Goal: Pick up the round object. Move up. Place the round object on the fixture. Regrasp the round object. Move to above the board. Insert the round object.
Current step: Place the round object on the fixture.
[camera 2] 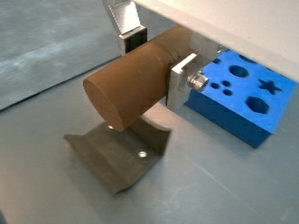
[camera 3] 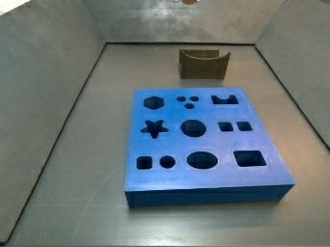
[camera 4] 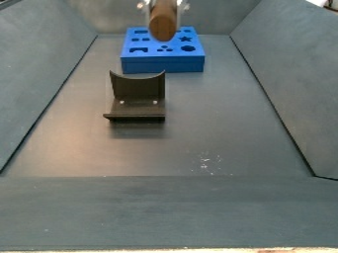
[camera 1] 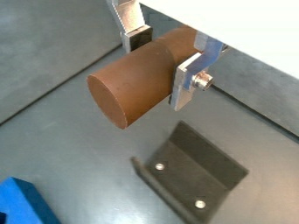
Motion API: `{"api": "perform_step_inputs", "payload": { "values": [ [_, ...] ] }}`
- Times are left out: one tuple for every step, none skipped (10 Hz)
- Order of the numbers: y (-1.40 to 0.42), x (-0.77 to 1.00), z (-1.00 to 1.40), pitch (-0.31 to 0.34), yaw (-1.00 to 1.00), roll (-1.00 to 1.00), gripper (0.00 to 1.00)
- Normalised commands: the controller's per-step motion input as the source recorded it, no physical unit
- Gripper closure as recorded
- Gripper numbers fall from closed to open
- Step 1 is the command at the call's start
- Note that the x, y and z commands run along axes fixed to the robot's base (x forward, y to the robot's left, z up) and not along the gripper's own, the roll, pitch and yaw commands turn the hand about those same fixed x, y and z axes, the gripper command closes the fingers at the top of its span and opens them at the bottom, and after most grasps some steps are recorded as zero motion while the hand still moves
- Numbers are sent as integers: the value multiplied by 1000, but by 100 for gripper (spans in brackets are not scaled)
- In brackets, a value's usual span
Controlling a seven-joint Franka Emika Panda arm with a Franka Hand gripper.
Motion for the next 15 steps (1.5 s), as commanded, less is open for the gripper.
{"api": "perform_step_inputs", "payload": {
  "values": [
    [256,791,-67,100,85,-1000,100],
    [125,710,-34,128,71,-1000,100],
    [87,603,-20,161,51,-1000,100],
    [77,526,-21,181,28,-1000,100],
    [69,452,-16,208,6,-1000,100],
    [60,382,-13,236,-17,-1000,100],
    [58,297,-13,280,-58,-1000,100],
    [54,231,-11,317,-96,-1000,100],
    [57,171,-11,327,-98,-920,100],
    [54,99,-14,275,-117,-681,100],
    [49,72,-5,207,-130,-531,100],
    [44,62,-7,157,-136,-413,100],
    [78,122,-1000,41,-125,-1000,100],
    [80,128,-1000,35,-126,-1000,100],
    [88,132,-1000,38,-127,-1000,100]
  ]
}}
